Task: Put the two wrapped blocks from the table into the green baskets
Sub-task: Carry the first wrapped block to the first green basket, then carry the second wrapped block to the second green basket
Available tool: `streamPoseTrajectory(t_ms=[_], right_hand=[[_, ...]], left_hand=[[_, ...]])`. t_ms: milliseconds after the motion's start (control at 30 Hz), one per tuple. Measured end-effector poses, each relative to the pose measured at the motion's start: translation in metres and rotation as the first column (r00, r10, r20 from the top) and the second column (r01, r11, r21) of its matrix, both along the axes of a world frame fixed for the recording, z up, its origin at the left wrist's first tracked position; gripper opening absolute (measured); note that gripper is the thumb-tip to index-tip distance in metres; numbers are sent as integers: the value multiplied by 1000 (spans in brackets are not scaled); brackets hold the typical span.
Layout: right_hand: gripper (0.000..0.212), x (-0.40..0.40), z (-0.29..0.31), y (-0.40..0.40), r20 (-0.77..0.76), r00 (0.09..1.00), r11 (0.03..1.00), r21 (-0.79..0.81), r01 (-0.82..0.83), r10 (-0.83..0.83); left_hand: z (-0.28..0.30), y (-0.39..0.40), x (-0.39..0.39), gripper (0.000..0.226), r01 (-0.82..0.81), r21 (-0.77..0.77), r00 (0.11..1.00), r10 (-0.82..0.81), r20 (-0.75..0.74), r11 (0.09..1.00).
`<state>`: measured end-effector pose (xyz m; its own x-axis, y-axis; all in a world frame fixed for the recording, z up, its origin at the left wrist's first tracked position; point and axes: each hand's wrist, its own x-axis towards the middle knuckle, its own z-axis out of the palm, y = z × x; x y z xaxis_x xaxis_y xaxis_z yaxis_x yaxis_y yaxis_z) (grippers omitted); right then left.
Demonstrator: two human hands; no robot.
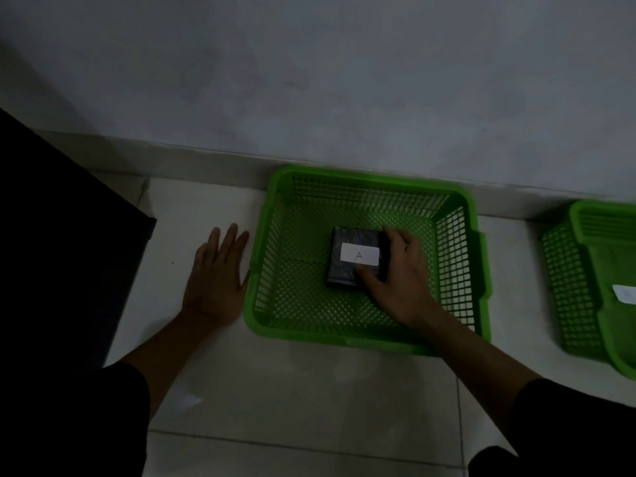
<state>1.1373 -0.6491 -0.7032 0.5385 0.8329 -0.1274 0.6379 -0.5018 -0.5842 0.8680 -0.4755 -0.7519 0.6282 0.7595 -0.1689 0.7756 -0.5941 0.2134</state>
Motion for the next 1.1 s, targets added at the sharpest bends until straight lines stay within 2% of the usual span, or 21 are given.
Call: streamPoseTrajectory(t_ms=[133, 333, 467, 567, 667, 800, 933, 1033, 1100], right_hand=[[71, 4, 2, -6, 138, 979, 988, 2, -153, 151], [70, 7, -1, -9, 169, 964, 978, -56, -200, 207], [74, 6, 39, -21, 79, 963, 950, -202, -239, 259], [76, -2, 115, -49, -105, 964, 930, -259, -262, 243], [76, -14, 218, -77, -212, 959, 906, -338, -254, 189], [81, -37, 389, -97, -291, 950, 869, -434, -240, 117], [76, -64, 556, -113, -287, 953, 868, -444, -221, 95], [70, -89, 650, -122, -280, 956, 885, -418, -207, 91], [69, -107, 691, -126, -256, 962, 888, -415, -197, 93]], left_hand=[[-3, 0, -2, 82, 17, 16, 1000, -17, -9, 1000], [-4, 0, -2, 82, 11, -17, 994, -13, -105, 1000], [47, -47, -17, 64, -187, -177, 981, 173, -93, 966], [133, -101, -32, 62, -339, -278, 940, 312, -136, 899], [249, -137, -26, 59, -352, -398, 933, 349, -83, 847], [431, -159, 1, 52, -266, -416, 960, 276, -37, 869], [607, -174, 7, 49, -144, -436, 989, 137, -48, 889], [705, -183, -12, 45, -41, -389, 999, 39, -13, 920], [747, -186, -26, 42, 7, -356, 1000, 2, 22, 934]])
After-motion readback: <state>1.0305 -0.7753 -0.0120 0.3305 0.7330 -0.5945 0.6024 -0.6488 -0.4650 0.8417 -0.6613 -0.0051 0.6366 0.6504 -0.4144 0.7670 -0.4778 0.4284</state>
